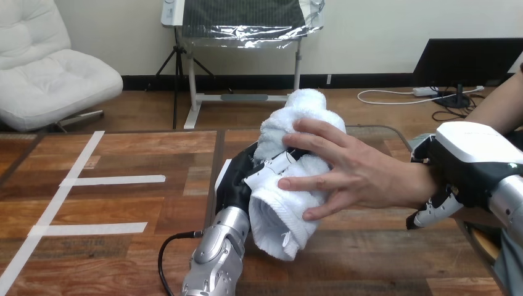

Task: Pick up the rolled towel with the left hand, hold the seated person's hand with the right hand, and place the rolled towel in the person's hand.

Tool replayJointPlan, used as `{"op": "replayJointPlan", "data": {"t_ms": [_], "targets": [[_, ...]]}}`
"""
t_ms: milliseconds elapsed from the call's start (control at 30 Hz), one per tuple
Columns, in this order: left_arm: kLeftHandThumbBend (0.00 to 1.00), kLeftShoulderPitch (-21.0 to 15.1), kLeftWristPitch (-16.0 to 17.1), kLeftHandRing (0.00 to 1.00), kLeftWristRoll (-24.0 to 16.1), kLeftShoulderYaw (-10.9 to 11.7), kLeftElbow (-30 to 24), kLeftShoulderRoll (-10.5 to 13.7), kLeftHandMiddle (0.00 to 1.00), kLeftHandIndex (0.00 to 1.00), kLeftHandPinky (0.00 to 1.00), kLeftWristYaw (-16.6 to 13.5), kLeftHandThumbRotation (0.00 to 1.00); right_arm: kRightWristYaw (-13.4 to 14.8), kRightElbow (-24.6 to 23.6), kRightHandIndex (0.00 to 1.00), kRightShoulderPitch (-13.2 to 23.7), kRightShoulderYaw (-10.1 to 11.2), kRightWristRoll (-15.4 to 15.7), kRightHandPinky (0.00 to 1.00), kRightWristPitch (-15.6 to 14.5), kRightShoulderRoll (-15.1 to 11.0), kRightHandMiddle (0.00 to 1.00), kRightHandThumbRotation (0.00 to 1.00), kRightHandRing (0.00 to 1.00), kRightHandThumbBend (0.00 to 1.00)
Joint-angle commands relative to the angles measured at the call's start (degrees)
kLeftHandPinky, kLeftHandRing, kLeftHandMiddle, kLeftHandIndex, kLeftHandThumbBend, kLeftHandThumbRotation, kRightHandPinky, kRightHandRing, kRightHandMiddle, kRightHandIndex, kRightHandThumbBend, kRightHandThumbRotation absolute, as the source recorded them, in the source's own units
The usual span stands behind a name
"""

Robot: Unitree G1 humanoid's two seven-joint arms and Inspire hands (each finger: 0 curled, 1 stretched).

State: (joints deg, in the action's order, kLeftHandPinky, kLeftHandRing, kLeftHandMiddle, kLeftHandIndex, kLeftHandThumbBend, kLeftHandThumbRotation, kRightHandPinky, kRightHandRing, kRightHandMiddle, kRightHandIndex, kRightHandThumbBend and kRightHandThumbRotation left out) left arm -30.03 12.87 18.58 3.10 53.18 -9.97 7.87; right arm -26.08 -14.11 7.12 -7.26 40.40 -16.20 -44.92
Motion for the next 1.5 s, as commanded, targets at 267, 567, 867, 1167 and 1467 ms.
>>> {"op": "replayJointPlan", "data": {"t_ms": [267, 567, 867, 1167, 1467], "targets": [[0.70, -9.86, 1.13, 0.32, 0.68, -0.60, -0.06, -10.16, 0.40, 0.47, 0.22, 0.84, 0.03, 2.11, -0.81, 0.48, 3.14, 2.81, -0.79, 0.22, 0.45, 1.00, 0.38, 0.00, 0.29, 0.83], [0.70, -9.60, 1.02, 0.32, 1.09, -0.77, -0.16, -10.00, 0.40, 0.47, 0.22, 0.88, 0.03, 1.84, -0.56, 0.48, 3.12, 2.84, -1.05, 0.23, 0.30, 1.02, 0.39, 0.00, 0.30, 0.82], [0.69, -9.40, 0.56, 0.32, 1.47, -0.62, -0.20, -9.76, 0.40, 0.47, 0.22, 1.07, 0.02, 1.83, -0.66, 0.48, 3.06, 2.70, -0.86, 0.23, -0.06, 1.20, 0.40, 0.00, 0.30, 0.82], [0.67, -9.37, 0.31, 0.32, 1.60, -0.69, 0.00, -9.23, 0.40, 0.48, 0.21, 1.72, 0.01, 2.27, -0.55, 0.48, 2.97, 2.75, -0.94, 0.21, 0.02, 1.45, 0.38, 0.00, 0.28, 0.82], [0.69, -9.37, -0.17, 0.33, 1.99, -0.79, 0.05, -8.22, 0.42, 0.48, 0.22, 4.42, 0.04, 2.41, -0.12, 0.48, 3.12, 2.73, -1.20, 0.20, -0.02, 1.68, 0.37, 0.00, 0.27, 0.82]]}}
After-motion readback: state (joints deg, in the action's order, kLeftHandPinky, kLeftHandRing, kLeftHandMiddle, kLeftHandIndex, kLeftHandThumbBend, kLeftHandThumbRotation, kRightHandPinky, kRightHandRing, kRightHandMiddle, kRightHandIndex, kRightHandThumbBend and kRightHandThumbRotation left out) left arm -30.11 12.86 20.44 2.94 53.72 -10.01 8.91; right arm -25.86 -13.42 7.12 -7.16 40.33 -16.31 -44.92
